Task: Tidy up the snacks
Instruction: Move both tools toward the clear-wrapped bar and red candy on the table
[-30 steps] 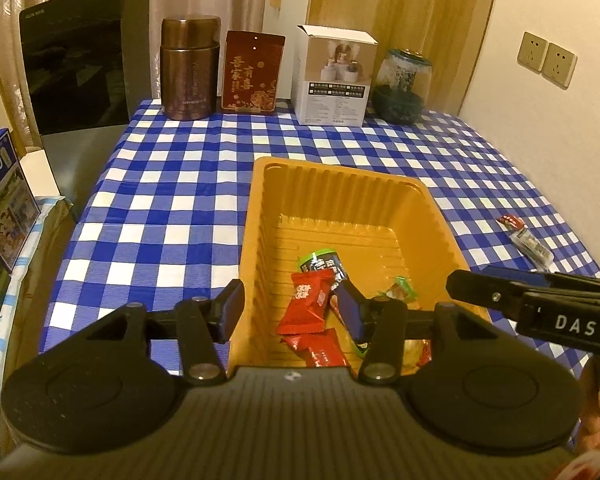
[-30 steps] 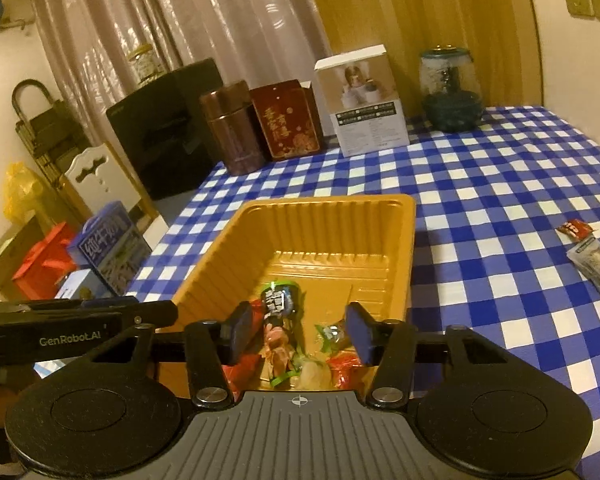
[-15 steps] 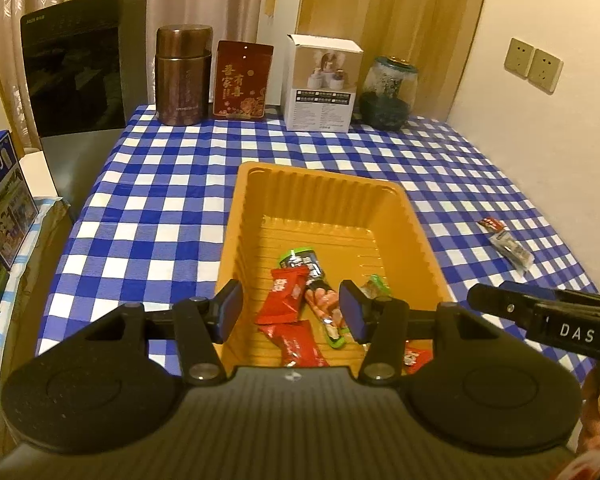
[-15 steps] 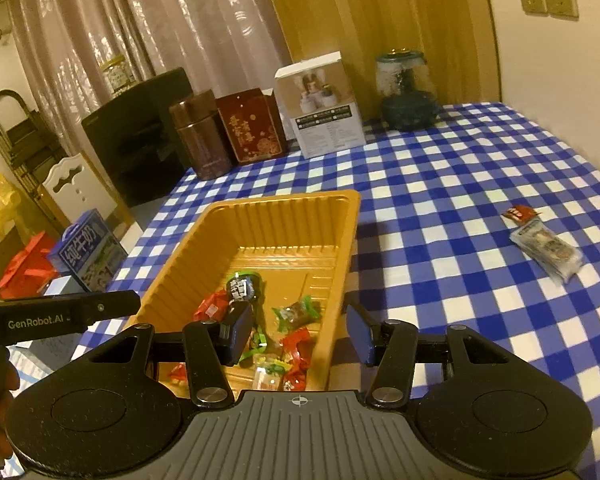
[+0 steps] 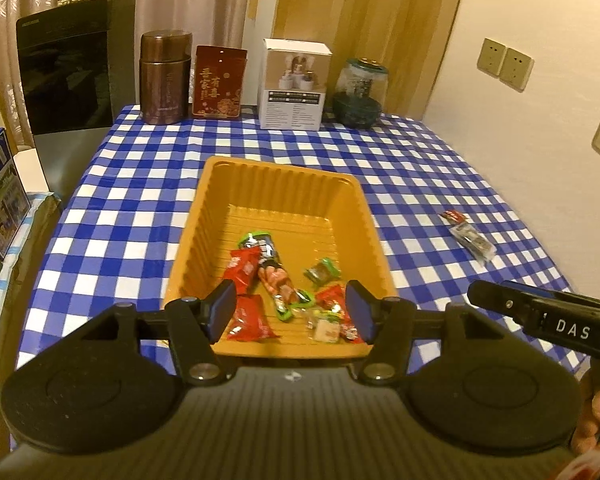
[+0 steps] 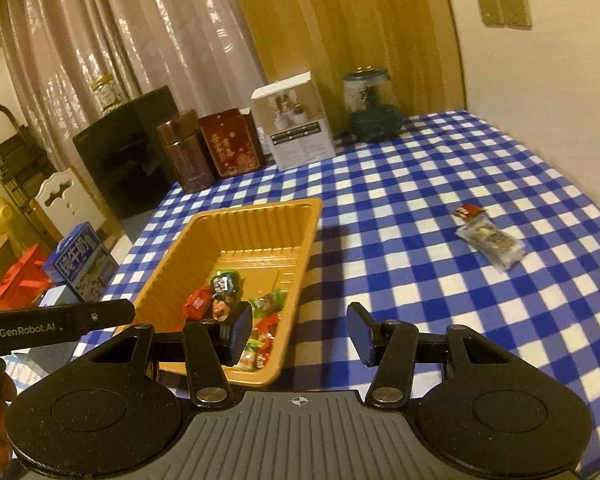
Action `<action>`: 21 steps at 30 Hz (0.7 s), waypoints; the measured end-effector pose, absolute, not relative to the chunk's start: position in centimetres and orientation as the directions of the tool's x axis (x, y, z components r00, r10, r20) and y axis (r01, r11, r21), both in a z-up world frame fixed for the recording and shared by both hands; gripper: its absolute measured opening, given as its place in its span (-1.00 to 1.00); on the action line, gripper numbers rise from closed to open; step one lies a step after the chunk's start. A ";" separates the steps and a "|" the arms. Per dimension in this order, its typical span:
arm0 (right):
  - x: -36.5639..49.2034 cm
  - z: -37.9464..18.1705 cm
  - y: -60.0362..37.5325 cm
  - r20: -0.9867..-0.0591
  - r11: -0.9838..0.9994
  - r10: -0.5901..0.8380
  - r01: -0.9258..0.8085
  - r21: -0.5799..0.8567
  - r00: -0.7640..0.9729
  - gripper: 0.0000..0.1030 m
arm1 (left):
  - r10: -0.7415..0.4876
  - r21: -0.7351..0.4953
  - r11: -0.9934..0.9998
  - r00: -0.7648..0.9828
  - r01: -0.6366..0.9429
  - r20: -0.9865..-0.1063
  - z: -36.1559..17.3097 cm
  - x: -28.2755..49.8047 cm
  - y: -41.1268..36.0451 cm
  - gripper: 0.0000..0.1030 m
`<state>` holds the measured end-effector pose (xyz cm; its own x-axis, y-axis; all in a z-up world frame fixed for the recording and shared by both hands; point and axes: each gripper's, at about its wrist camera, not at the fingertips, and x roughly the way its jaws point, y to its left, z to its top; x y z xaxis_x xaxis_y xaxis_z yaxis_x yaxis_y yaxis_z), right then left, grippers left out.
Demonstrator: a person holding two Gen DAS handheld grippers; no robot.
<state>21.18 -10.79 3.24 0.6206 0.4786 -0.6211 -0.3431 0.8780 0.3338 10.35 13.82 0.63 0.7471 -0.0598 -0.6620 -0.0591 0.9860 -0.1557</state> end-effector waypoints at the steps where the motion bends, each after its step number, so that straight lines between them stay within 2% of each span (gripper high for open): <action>1: 21.0 3.4 -11.3 -0.620 0.881 0.473 -0.337 0.332 0.626 0.02 | -0.064 -0.158 0.986 0.747 -0.056 -0.662 0.7 10.2 13.5 0.14; 13: 20.0 4.3 -17.5 -0.620 0.918 0.394 -0.255 0.304 0.678 0.02 | -0.140 -0.194 0.981 0.735 0.011 -0.663 0.8 10.1 7.9 0.45; 21: 21.5 3.9 -21.9 -0.626 0.939 0.339 -0.206 0.276 0.702 0.03 | -0.182 -0.188 0.979 0.720 0.074 -0.669 0.4 11.7 4.0 0.55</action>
